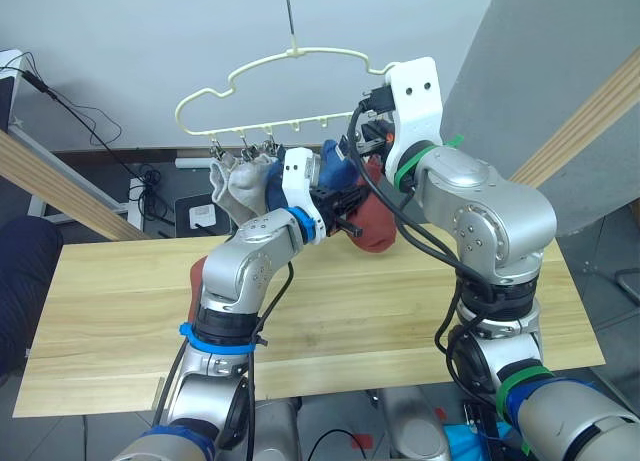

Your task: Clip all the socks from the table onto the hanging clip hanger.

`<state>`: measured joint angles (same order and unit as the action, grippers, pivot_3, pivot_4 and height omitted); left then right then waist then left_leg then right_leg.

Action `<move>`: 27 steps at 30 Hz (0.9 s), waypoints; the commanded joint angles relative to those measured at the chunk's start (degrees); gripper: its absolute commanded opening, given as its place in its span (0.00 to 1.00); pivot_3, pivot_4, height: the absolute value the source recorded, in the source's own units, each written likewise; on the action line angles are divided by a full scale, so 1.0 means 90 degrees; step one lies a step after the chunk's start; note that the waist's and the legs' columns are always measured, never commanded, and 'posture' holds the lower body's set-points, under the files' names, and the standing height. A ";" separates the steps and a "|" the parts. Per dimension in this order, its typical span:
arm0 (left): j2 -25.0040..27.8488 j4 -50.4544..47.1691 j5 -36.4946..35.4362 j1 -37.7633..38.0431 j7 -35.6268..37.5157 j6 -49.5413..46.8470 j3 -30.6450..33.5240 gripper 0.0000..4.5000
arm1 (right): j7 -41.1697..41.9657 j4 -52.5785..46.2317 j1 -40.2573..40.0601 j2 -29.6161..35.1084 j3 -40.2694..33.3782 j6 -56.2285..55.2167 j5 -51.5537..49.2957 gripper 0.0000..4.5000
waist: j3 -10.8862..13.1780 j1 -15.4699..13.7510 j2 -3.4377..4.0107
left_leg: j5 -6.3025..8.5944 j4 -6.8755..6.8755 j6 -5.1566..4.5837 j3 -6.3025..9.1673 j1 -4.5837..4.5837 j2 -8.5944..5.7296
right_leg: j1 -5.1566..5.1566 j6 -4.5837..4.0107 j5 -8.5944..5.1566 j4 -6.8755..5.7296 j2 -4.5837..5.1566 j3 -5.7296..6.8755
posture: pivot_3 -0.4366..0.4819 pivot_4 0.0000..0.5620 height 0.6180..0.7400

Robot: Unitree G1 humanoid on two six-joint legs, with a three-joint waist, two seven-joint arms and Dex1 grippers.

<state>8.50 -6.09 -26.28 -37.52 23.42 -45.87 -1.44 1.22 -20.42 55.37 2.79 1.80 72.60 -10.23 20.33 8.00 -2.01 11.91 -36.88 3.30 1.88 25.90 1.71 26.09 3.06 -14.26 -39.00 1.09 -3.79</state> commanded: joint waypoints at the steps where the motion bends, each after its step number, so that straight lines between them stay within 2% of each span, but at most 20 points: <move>1: -0.0104 -0.0073 -0.0071 -0.0165 -0.0020 0.0177 0.0103 0.00 | 0.0031 -0.0233 0.0180 -0.0023 -0.0024 -0.0027 -0.0019 0.00 | 0.0000 0.0000 0.0000 | 0.0000 0.0000 0.0000 0.0000 0.0000 0.0000 | 0.0000 0.0000 0.0000 0.0000 0.0000 0.0000 | 0.24 0.71 1.00; 16: -0.0251 0.0035 -0.0135 -0.0335 -0.0042 0.0174 0.0262 0.00 | 0.0040 -0.0232 0.0173 -0.0039 -0.0037 -0.0028 -0.0030 0.00 | 0.0001 0.0001 0.0000 | 0.0000 0.0003 0.0000 0.0000 0.0000 0.0000 | 0.0000 0.0001 -0.0001 0.0003 0.0000 0.0000 | 0.24 0.70 1.00; 19: -0.0257 0.0046 -0.0127 -0.0350 -0.0049 0.0186 0.0264 0.00 | 0.0038 -0.0215 0.0181 -0.0059 -0.0045 -0.0030 -0.0035 0.20 | 0.0001 0.0000 0.0000 | 0.0000 0.0003 0.0000 0.0000 0.0000 0.0000 | 0.0000 0.0001 -0.0001 0.0003 0.0000 0.0000 | 0.24 0.70 1.00; 23: -0.0269 0.0024 -0.0131 -0.0346 -0.0060 0.0173 0.0256 0.00 | 0.0015 -0.0230 0.0182 -0.0075 -0.0057 -0.0013 -0.0020 0.53 | 0.0001 0.0000 0.0000 | 0.0000 0.0003 0.0000 0.0000 0.0000 0.0000 | 0.0000 0.0001 -0.0001 0.0003 0.0000 0.0000 | 0.24 0.69 1.00; 27: -0.0250 0.0004 -0.0135 -0.0336 -0.0040 0.0153 0.0243 0.00 | 0.0009 -0.0258 0.0188 -0.0083 -0.0066 0.0005 -0.0020 0.53 | 0.0001 0.0000 0.0000 | 0.0000 0.0003 0.0000 0.0000 0.0000 0.0000 | 0.0000 0.0001 -0.0001 0.0003 0.0000 0.0000 | 0.23 0.68 1.00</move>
<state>6.55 -4.12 -26.88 -39.79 23.02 -45.64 0.64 1.20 -20.42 55.53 2.36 1.73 72.97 -10.23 20.34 8.00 -2.02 11.91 -36.85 3.30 1.88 25.90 1.70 26.09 3.06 -14.26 -38.97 1.08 -3.80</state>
